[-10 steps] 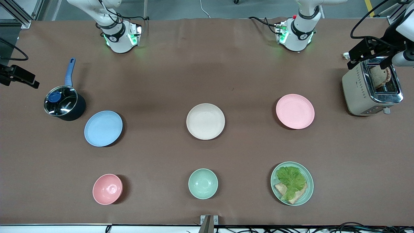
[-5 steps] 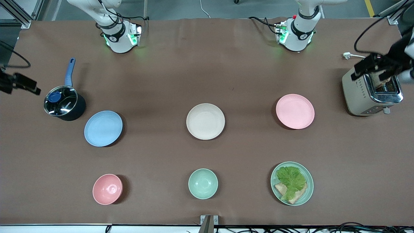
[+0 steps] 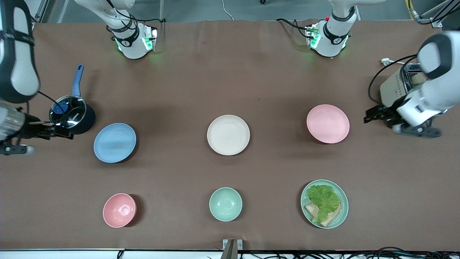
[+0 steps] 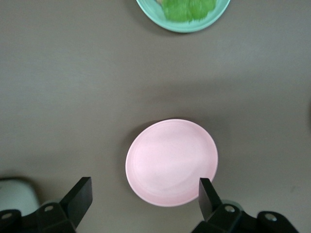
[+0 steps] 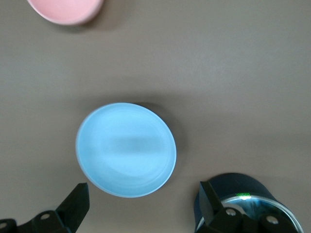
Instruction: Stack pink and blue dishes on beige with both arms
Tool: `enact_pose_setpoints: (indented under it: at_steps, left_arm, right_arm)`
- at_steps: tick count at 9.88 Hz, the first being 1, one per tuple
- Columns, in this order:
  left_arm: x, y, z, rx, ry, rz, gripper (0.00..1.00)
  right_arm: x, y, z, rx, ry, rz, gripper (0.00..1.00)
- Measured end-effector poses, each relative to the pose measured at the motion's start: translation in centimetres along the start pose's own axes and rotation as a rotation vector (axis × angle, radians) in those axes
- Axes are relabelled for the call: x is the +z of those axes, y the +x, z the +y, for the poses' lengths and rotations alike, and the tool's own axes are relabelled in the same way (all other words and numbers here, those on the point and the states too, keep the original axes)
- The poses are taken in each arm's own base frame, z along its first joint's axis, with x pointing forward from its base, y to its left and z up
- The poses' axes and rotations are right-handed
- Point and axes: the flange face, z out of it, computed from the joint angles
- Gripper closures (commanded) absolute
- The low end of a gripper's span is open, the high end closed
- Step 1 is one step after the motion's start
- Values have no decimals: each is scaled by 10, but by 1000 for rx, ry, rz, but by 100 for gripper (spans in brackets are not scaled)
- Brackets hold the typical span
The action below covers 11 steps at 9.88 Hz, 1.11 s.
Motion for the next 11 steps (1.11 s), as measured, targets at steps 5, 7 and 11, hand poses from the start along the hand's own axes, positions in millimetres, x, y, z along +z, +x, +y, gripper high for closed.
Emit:
enact_pose_setpoints:
  at_steps: [5, 7, 11]
  left_arm:
    - [146, -5, -44, 110, -105, -45, 19]
    - [171, -13, -52, 160, -116, -87, 40]
    - [197, -31, -78, 214, -135, -130, 100]
  right_arm:
    - [146, -21, 50, -112, 104, 9, 3]
    - [169, -24, 53, -110, 142, 10, 22]
    - [187, -31, 54, -93, 160, -17, 62]
